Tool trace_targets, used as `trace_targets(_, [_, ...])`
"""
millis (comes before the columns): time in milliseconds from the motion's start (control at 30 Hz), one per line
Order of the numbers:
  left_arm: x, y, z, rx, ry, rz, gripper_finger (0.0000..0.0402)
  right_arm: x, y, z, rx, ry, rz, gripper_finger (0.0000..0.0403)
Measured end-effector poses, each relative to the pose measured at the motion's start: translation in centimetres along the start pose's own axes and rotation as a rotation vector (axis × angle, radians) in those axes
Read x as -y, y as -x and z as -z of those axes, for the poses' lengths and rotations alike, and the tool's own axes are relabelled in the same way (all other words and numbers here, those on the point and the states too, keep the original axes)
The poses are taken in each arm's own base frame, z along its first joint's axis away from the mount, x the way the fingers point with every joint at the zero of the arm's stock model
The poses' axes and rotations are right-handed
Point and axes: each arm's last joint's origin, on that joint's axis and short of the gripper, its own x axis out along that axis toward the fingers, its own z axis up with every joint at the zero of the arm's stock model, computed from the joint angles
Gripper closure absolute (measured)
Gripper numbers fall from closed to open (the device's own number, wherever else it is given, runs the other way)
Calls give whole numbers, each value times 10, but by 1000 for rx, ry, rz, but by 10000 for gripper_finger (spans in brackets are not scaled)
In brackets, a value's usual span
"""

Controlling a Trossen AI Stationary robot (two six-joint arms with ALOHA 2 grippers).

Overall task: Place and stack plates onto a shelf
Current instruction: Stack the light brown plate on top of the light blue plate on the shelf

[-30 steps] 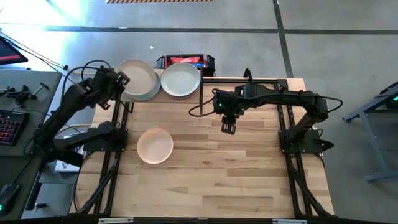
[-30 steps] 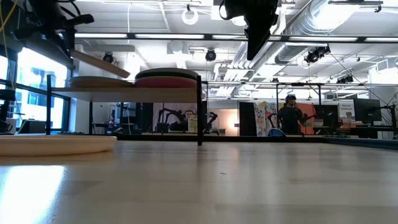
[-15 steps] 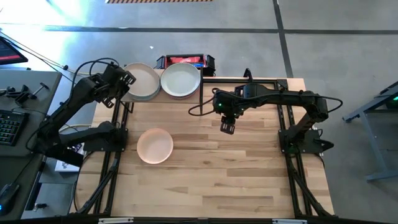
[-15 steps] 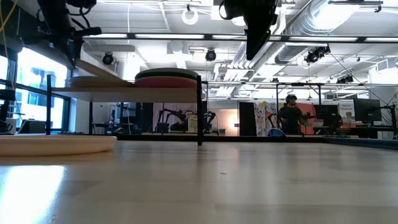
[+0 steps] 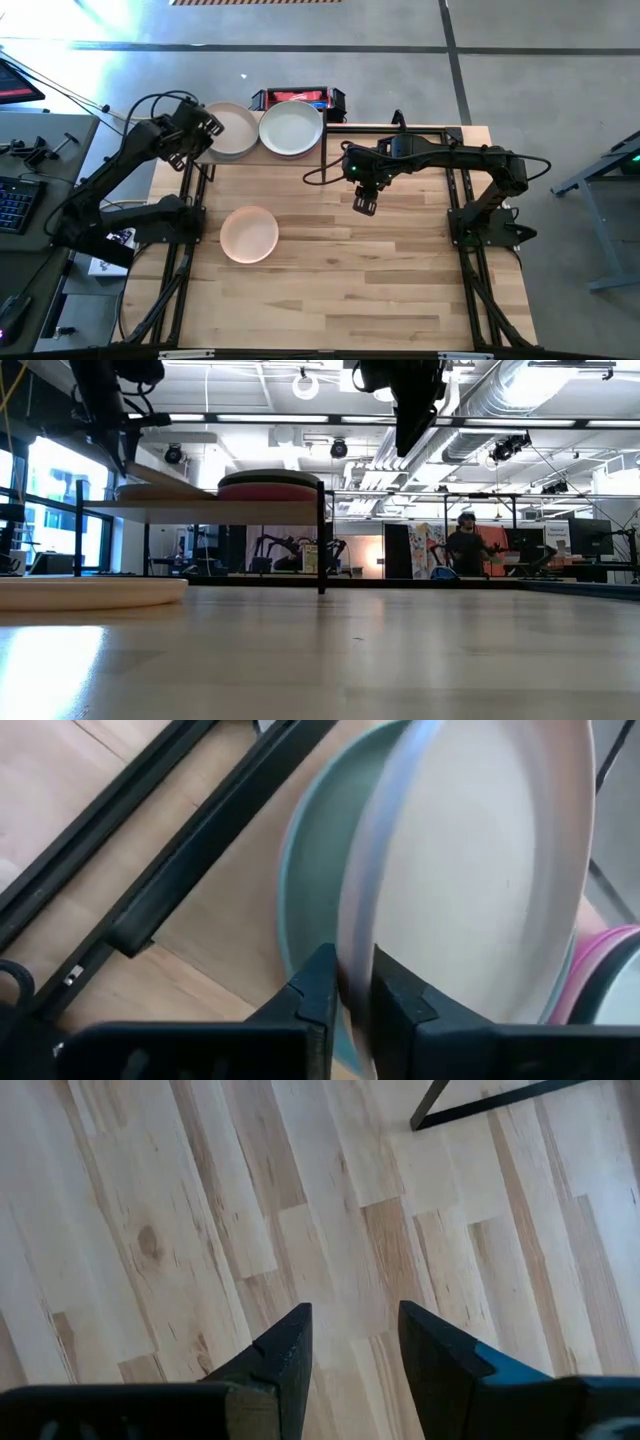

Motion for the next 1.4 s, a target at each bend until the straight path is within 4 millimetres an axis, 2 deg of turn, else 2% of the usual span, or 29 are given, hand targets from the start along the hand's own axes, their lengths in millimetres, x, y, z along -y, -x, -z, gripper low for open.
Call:
trace_targets(333, [0,-1,0,-141,-50,36,302,0,0,0,0,1,0,274])
trace_targets(500, [-1,0,4,-264,-111,63,281,0,0,0,0,19,0,274])
trace_targets(767, [-2,2,9,-393,-165,90,278,0,0,0,0,19,0,274])
trace_targets(1033, [-4,1,8,-355,-180,63,277,0,0,0,0,20,0,274])
trace_targets(1400, [5,-12,9,-383,-236,19,277,0,0,0,0,27,0,274])
